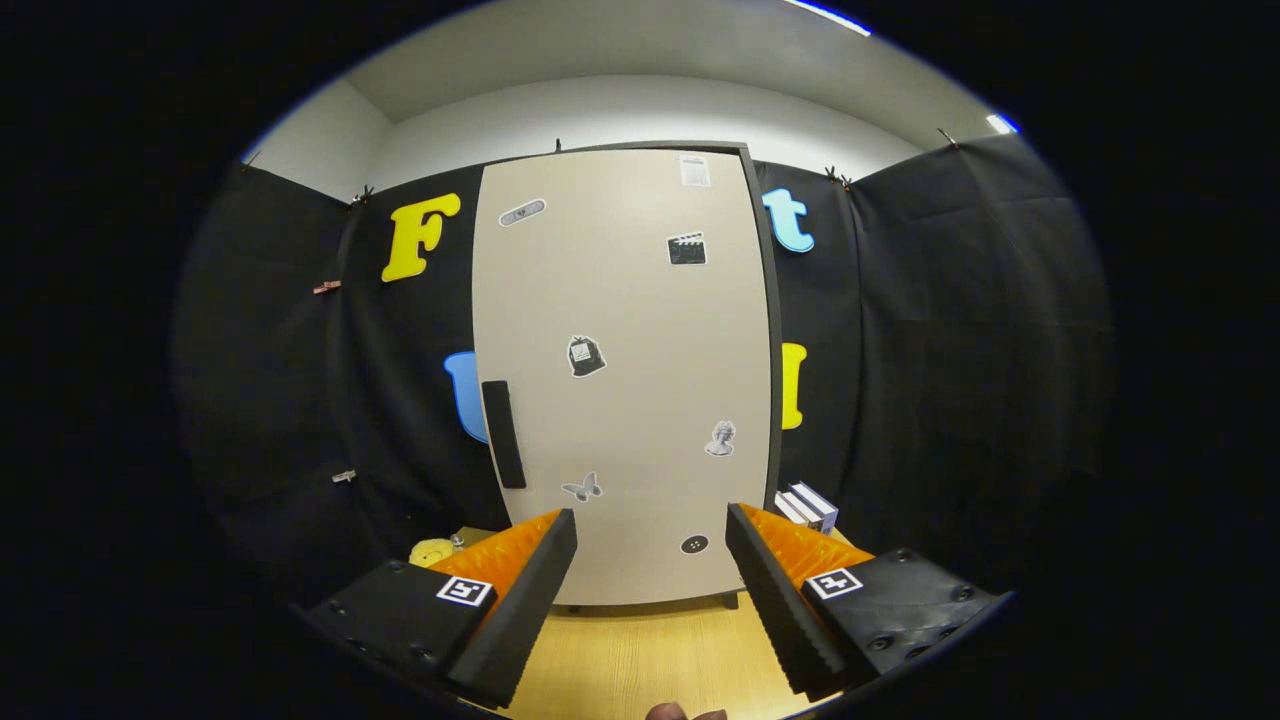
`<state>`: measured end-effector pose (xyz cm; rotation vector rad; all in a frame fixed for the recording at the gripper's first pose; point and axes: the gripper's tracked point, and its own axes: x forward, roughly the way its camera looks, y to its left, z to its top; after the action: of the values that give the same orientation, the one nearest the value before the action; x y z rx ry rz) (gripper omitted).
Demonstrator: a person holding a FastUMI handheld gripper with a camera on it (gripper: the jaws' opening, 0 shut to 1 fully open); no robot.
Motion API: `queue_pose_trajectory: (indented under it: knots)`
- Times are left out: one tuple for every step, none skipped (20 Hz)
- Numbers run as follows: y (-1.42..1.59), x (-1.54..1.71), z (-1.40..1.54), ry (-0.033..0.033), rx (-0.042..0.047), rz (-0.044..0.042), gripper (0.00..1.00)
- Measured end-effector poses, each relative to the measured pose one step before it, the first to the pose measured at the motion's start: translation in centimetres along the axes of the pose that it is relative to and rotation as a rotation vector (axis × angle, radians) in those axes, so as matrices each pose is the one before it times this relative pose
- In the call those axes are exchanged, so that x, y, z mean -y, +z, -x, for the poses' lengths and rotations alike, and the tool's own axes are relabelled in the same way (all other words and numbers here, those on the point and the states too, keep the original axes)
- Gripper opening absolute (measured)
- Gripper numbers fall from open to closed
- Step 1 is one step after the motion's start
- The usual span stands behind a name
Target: Open the shoe cabinet door, grab the shoes and put them into the shoe cabinet, then close the shoe cabinet door.
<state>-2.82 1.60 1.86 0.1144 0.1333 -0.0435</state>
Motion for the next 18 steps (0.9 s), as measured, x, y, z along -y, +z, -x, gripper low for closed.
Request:
queue_pose_trajectory:
  knots:
    - [0.057, 0.010, -0.008, -0.00108, -0.00018, -0.00043, 0.98]
    - [-0.049, 0.002, -0.036, -0.00011, -0.00087, -0.00152, 0.98]
    - [-0.039, -0.031, -0.009, 0.00071, -0.00116, -0.00072, 0.98]
    - [-0.039, 0.084, -0.002, -0.00056, -0.00051, 0.00110, 0.98]
    - [-0.001, -0.009, 0.004, -0.00009, 0.00000, 0.00160, 0.98]
    - [0.055, -0.036, -0.040, -0.00030, 0.00020, 0.00016, 0.98]
    - [-0.650, 0.404, -0.599, -0.00097, -0.00062, -0.00179, 0.98]
    - [0.012, -0.038, 0.017, 0.00159, 0.00172, -0.00216, 0.98]
    - [0.045, 0.030, -0.034, -0.00212, 0.00143, 0.00046, 0.98]
    - [0.013, 0.025, 0.001, 0.00002, 0.00015, 0.00171, 0.98]
    - [-0.028, 0.040, -0.017, -0.00123, -0.00051, -0.00004, 0.98]
    - [0.021, -0.017, -0.026, 0.00089, -0.00041, -0.00159, 0.98]
    - [0.022, -0.006, -0.054, -0.00025, 0.00059, -0.00123, 0.98]
    - [-0.009, -0.009, -0.048, -0.00045, -0.00145, 0.00075, 0.98]
    - [0.322, 0.382, 0.025, 0.00026, 0.00071, 0.00047, 0.98]
    - [-0.016, -0.039, 0.005, 0.00007, -0.00120, 0.00137, 0.98]
    - [-0.027, -0.033, 0.016, -0.00005, 0.00041, 0.00207, 0.98]
    - [-0.042, -0.013, -0.057, -0.00112, 0.00010, 0.00105, 0.98]
